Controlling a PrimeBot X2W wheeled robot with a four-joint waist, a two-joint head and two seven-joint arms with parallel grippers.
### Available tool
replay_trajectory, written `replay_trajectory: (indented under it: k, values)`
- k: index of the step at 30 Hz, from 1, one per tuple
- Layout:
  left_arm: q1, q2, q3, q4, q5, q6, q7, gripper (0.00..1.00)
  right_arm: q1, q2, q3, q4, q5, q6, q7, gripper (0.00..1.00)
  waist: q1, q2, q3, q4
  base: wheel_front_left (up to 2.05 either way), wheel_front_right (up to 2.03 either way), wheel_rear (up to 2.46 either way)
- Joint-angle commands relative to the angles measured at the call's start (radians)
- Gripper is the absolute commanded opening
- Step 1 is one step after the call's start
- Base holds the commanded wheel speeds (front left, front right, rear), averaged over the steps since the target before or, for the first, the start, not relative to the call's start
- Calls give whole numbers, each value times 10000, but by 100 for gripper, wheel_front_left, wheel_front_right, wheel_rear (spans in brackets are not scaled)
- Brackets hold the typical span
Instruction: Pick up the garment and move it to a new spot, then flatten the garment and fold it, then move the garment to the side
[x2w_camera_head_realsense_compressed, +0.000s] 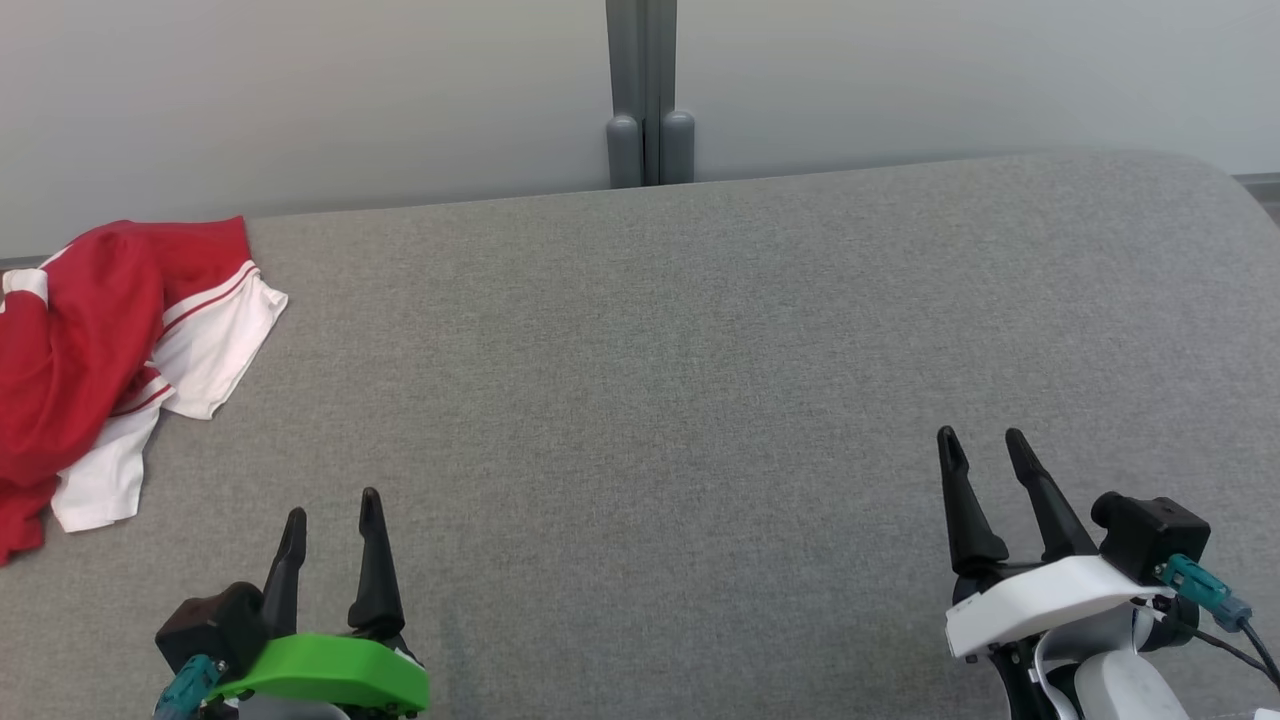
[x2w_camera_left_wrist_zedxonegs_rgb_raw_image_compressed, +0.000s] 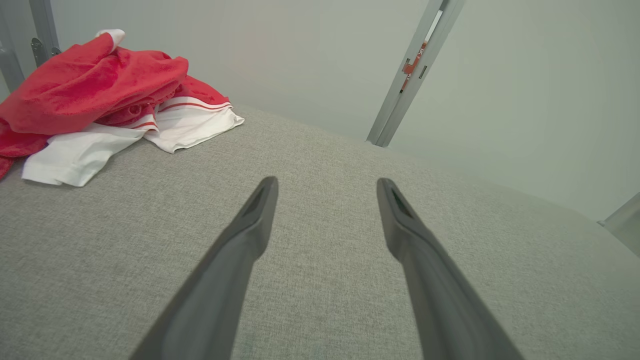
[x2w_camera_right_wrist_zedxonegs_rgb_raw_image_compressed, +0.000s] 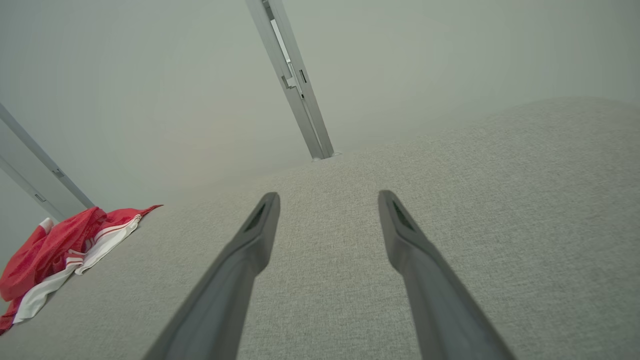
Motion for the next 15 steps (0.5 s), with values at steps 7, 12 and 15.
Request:
replay_trajectory:
  k: [7, 12, 15]
  values:
    - [156, 86, -78, 38, 671, 78, -227, 100, 110, -56, 168, 175, -888, 2, -235, 100, 0, -1, -44, 51, 0, 0, 0]
    - [250, 87, -101, 105, 997, 99, -327, 100, 145, -59, 226, 240, -1325, 3, -343, 100, 0, -1, -64, 65, 0, 0, 0]
    - [272, 89, -117, 123, 1196, 113, -386, 100, 153, -62, 252, 265, -1576, 3, -401, 100, 0, -1, -72, 66, 0, 0, 0]
